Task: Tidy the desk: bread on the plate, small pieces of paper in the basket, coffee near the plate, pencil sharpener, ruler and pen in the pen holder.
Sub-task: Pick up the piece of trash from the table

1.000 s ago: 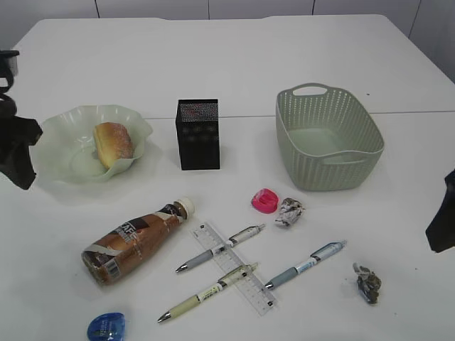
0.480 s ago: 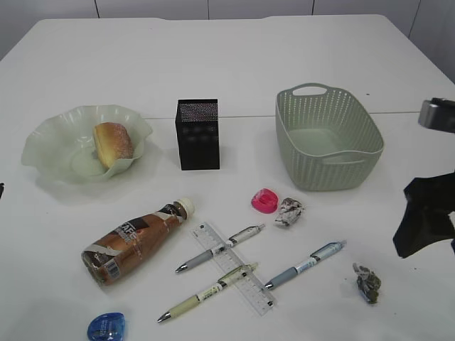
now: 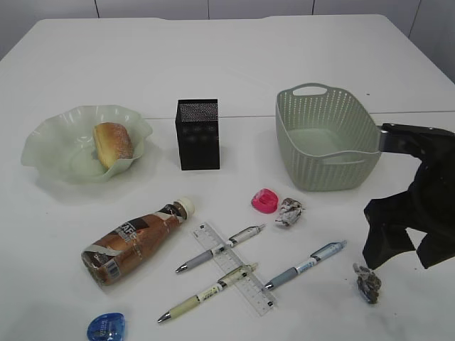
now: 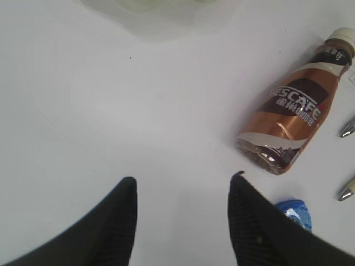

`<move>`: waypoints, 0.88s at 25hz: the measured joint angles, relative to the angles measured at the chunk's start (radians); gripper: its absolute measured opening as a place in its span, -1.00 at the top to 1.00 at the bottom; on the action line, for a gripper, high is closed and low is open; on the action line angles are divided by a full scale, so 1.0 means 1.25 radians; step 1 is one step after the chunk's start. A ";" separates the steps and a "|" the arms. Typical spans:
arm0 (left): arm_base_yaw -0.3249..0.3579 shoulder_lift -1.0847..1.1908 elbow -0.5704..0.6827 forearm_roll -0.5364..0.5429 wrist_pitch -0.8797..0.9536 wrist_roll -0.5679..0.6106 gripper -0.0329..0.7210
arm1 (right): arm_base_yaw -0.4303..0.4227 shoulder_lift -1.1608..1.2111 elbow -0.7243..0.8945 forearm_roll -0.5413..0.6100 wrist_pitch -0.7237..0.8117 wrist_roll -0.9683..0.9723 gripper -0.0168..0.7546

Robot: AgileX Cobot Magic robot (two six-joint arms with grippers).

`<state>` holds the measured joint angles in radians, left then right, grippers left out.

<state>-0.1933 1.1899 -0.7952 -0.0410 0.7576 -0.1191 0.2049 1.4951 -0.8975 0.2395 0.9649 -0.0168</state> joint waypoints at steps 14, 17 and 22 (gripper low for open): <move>0.000 0.000 0.000 0.006 0.008 0.000 -0.05 | 0.000 0.135 -0.002 0.000 -0.081 0.000 -0.54; 0.000 0.000 0.000 0.006 0.011 0.000 -0.04 | 0.000 0.155 -0.005 0.000 -0.101 0.000 -0.54; 0.000 0.000 0.000 0.006 0.016 0.000 -0.02 | 0.000 0.187 -0.008 0.000 -0.127 0.000 -0.54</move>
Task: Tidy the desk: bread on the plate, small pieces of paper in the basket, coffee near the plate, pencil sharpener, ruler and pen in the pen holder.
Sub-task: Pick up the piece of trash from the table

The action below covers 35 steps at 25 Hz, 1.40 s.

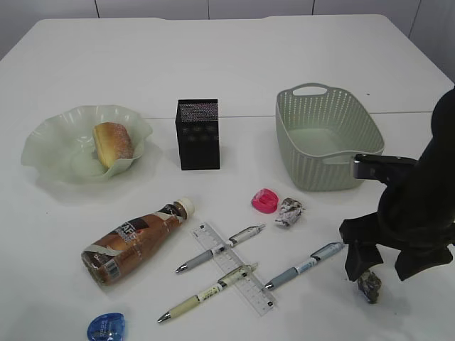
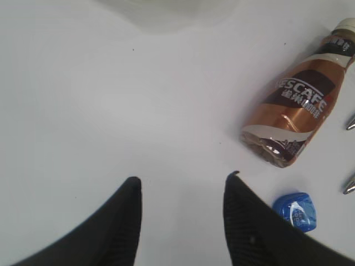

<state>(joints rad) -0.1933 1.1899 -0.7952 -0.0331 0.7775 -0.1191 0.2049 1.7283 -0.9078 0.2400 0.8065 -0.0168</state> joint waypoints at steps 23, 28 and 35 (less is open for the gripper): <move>0.000 0.000 0.000 0.005 0.005 0.000 0.05 | 0.001 0.074 -0.006 0.000 -0.054 0.000 -0.54; 0.000 0.000 0.000 0.015 0.005 0.000 0.08 | 0.001 0.077 -0.006 0.000 -0.054 0.000 -0.53; 0.000 0.000 0.000 0.020 0.005 0.000 0.09 | 0.001 0.077 -0.006 0.000 -0.056 0.000 -0.11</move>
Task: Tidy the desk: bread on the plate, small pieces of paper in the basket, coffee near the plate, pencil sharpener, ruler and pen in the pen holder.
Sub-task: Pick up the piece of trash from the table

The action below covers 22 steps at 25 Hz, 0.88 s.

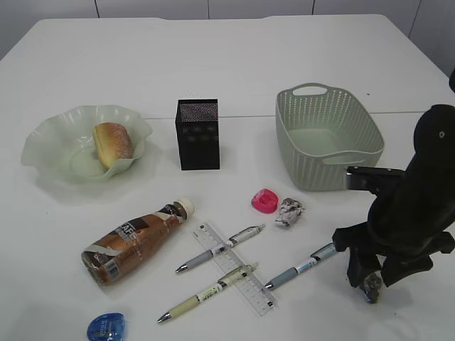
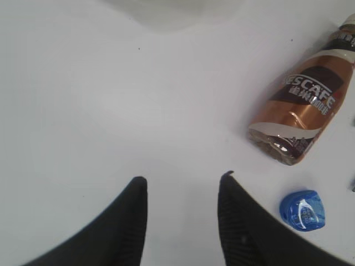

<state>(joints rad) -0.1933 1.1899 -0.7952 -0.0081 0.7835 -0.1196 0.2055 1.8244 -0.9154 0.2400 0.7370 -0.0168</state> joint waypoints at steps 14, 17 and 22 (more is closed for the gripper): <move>0.000 0.000 0.000 0.000 0.004 0.000 0.10 | 0.000 0.000 0.000 -0.003 -0.004 0.000 0.59; 0.000 0.000 0.000 0.000 0.004 0.000 0.10 | 0.000 0.000 0.000 -0.005 -0.004 0.000 0.79; 0.000 0.000 0.000 0.000 0.004 0.000 0.10 | 0.000 0.000 0.000 -0.005 -0.003 0.000 0.96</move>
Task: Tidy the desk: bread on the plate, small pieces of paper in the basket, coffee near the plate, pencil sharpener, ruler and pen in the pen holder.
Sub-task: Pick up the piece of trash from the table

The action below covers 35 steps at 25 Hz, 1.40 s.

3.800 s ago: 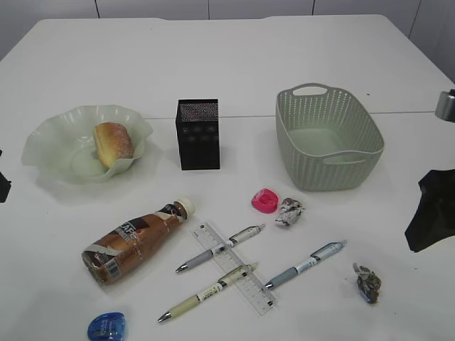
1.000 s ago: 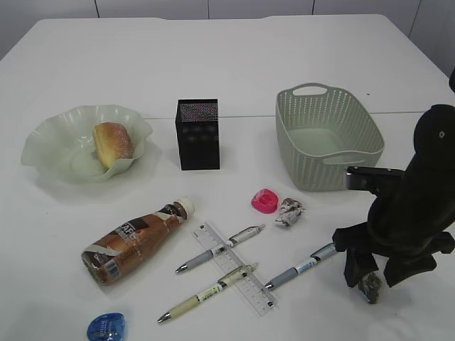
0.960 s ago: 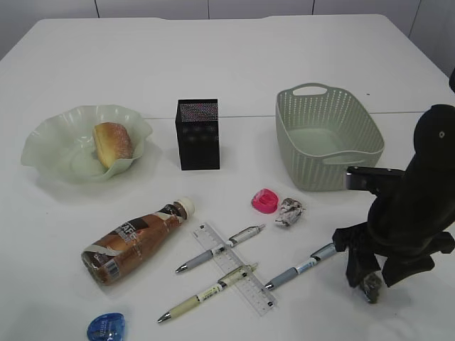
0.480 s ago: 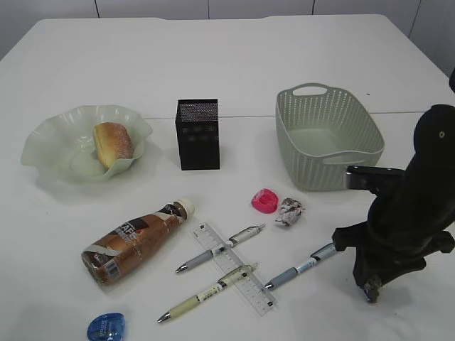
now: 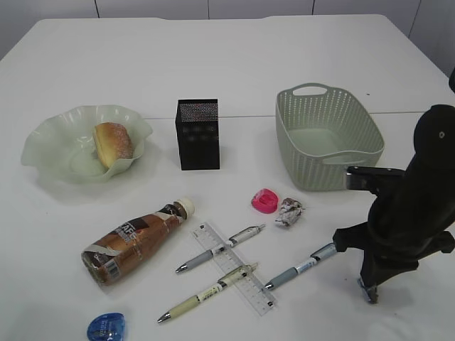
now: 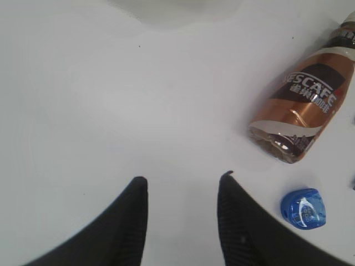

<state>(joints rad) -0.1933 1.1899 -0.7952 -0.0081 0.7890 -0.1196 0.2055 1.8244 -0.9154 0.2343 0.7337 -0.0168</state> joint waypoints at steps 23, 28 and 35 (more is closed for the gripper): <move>0.000 -0.001 0.000 0.000 0.000 0.000 0.13 | 0.000 -0.208 -0.023 -0.037 0.144 0.067 0.96; 0.000 -0.001 0.000 0.000 0.000 0.000 0.13 | 0.000 -0.208 -0.126 -0.061 0.152 0.078 0.96; 0.000 -0.001 0.000 0.000 0.000 0.000 0.13 | 0.000 -0.132 -0.335 -0.111 0.173 0.102 0.96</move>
<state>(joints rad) -0.1933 1.1883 -0.7952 -0.0081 0.7890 -0.1196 0.2055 1.6598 -1.3340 0.0959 0.9494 0.1111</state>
